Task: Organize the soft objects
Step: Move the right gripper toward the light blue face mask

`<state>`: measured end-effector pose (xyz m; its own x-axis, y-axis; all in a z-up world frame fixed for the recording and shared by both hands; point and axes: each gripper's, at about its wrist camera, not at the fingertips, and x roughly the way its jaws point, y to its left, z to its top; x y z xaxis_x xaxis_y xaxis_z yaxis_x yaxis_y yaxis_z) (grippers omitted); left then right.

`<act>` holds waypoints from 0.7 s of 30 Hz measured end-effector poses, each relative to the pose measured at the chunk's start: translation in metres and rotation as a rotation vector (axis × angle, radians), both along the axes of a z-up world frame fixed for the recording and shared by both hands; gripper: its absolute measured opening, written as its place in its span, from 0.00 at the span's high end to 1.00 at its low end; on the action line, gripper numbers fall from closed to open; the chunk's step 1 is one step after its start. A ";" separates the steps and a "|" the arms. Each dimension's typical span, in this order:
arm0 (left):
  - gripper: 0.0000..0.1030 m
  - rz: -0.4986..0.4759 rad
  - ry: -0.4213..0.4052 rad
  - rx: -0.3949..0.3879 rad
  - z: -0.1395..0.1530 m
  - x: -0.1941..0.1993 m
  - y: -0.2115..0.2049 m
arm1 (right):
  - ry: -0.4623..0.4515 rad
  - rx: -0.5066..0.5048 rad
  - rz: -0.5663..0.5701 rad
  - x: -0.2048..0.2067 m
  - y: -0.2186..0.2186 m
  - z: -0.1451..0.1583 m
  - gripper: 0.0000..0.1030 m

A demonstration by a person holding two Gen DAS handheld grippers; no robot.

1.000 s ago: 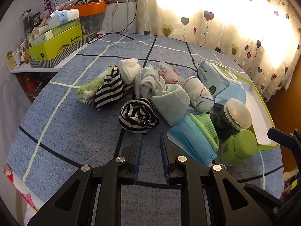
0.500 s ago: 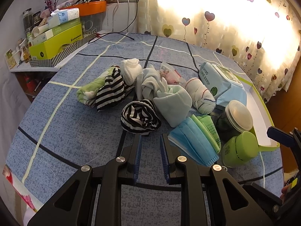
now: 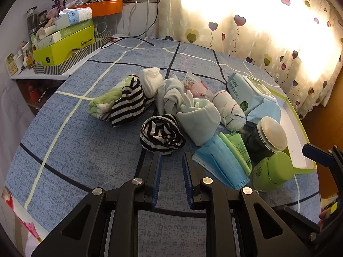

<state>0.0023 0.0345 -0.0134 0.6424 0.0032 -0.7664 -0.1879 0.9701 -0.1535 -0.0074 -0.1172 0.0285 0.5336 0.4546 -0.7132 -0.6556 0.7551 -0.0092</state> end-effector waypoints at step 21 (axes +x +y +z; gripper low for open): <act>0.80 0.001 -0.034 -0.036 0.007 -0.025 0.012 | -0.035 -0.017 0.039 -0.012 0.022 0.006 0.21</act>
<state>-0.0222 0.0461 -0.0063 0.6685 -0.0239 -0.7434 -0.1825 0.9637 -0.1950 -0.0194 -0.0954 0.0346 0.5401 0.4633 -0.7026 -0.6837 0.7284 -0.0452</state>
